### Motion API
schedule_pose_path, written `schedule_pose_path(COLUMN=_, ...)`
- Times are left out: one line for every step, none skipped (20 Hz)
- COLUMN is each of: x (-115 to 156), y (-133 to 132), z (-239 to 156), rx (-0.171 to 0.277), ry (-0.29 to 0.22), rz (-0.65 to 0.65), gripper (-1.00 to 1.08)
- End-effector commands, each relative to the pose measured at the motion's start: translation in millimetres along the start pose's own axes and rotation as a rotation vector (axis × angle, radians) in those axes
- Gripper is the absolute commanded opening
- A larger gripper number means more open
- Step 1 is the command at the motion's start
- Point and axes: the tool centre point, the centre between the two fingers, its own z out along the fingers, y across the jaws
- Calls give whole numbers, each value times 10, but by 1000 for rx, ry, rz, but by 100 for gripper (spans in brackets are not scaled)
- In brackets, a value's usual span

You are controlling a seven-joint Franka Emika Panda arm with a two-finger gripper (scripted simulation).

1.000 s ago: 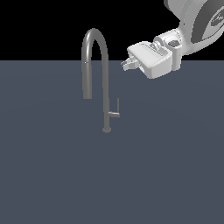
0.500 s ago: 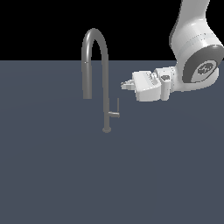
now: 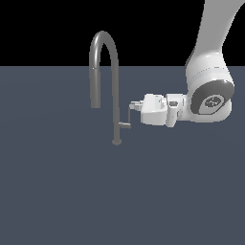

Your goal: Turn on the faucet by rotating a designated handle.

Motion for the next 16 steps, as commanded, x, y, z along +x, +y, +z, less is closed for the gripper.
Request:
schedule_pose_path(x=54, y=-6, z=20, rx=19, ry=-15, rz=17, gripper=-100)
schedule_pose_path(x=68, y=-6, z=26, rx=23, ry=-19, rz=21, gripper=-100)
schedule_pose_path(x=78, y=-6, z=31, rx=26, ry=-22, rz=24, gripper=-100)
schedule_pose_path(x=85, y=-6, z=35, rx=28, ry=-24, rz=26, gripper=-100)
schedule_pose_path(x=89, y=-6, z=37, rx=29, ry=-25, rz=27, gripper=-100)
schedule_pose_path(x=90, y=-6, z=38, rx=30, ry=-25, rz=28, gripper=-100)
schedule_pose_path(x=90, y=-6, z=38, rx=30, ry=-25, rz=28, gripper=-100)
schedule_pose_path(x=90, y=-6, z=38, rx=30, ry=-25, rz=28, gripper=-100)
schedule_pose_path(x=90, y=-6, z=38, rx=30, ry=-25, rz=28, gripper=-100)
schedule_pose_path(x=91, y=-5, z=38, rx=29, ry=-25, rz=27, gripper=-100)
schedule_pose_path(x=79, y=24, z=39, rx=29, ry=-25, rz=27, gripper=-100)
schedule_pose_path(x=68, y=53, z=41, rx=29, ry=-25, rz=27, gripper=-100)
schedule_pose_path(x=57, y=81, z=42, rx=29, ry=-25, rz=27, gripper=-100)
schedule_pose_path(x=46, y=110, z=43, rx=29, ry=-25, rz=27, gripper=-100)
schedule_pose_path(x=33, y=140, z=43, rx=29, ry=-25, rz=27, gripper=-100)
schedule_pose_path(x=22, y=169, z=44, rx=29, ry=-25, rz=27, gripper=-100)
